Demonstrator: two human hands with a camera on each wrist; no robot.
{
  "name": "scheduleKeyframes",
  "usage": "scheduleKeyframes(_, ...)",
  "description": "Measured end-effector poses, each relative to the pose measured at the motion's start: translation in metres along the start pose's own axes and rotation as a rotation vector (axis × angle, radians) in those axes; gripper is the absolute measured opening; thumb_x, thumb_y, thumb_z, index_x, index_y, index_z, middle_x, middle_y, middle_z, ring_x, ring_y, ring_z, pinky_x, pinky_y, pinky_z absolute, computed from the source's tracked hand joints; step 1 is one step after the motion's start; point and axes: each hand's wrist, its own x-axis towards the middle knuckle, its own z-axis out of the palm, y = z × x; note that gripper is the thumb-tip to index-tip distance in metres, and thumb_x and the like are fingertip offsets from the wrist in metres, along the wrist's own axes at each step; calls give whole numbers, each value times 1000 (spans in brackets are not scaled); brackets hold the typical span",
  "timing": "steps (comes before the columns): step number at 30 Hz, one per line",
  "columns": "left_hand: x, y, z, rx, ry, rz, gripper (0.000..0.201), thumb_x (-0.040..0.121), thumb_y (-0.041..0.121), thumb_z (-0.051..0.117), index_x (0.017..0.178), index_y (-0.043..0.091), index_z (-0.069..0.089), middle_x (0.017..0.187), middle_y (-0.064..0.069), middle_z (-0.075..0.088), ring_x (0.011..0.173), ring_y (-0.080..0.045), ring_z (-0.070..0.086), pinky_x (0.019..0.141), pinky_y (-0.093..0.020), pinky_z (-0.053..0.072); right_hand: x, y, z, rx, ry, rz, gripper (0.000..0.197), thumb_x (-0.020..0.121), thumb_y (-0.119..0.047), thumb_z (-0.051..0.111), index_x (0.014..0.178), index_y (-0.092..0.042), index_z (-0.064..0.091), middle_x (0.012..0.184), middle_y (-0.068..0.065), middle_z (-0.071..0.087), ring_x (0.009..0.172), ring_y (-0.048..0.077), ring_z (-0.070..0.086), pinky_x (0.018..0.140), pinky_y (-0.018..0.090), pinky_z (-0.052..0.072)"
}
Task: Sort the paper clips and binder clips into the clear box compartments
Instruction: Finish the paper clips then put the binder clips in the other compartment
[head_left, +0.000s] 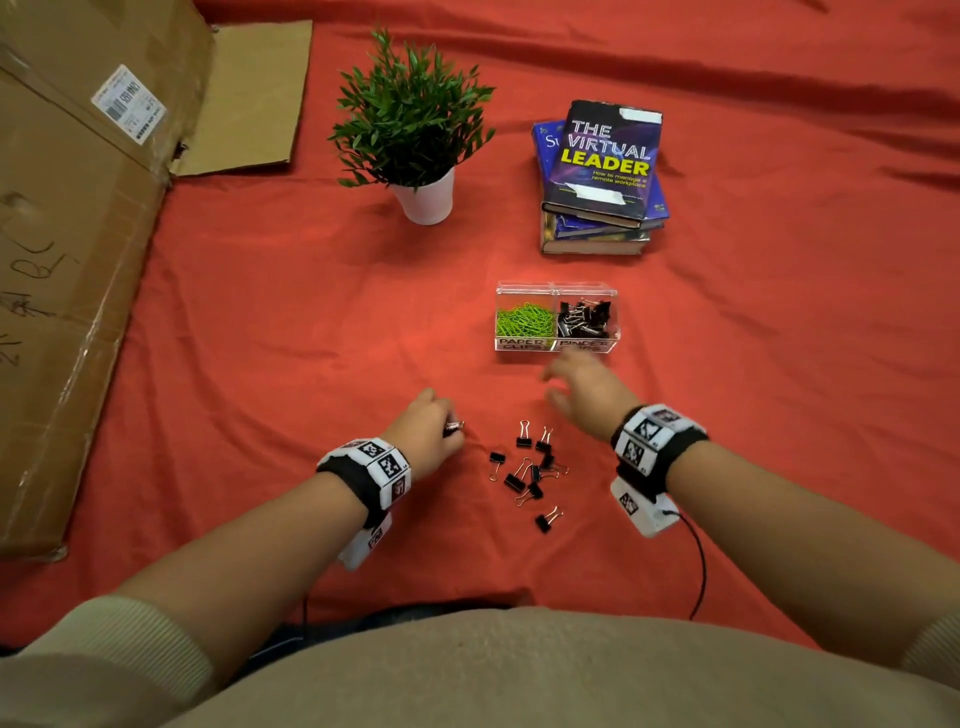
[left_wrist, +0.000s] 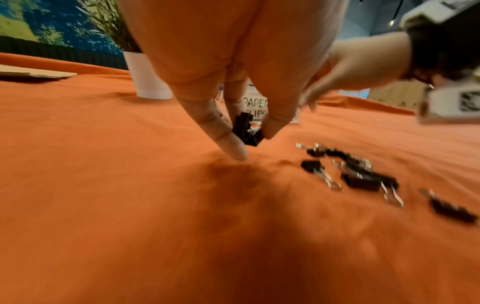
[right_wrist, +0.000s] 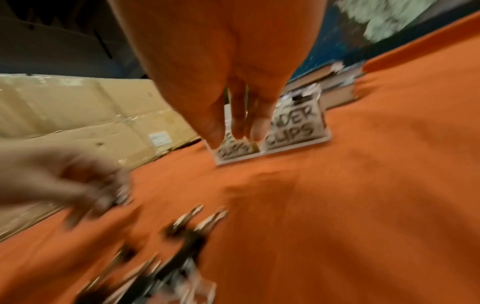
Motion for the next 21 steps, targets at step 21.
scheduleKeyframes(21, 125, 151, -29, 175, 175, 385, 26, 86, 18, 65, 107, 11, 54, 112, -8, 53, 102, -28, 53, 84, -38, 43, -42, 18, 8, 408, 144, 284, 8, 76, -5, 64, 82, -8, 67, 88, 8, 65, 73, 17, 57, 70, 19, 40)
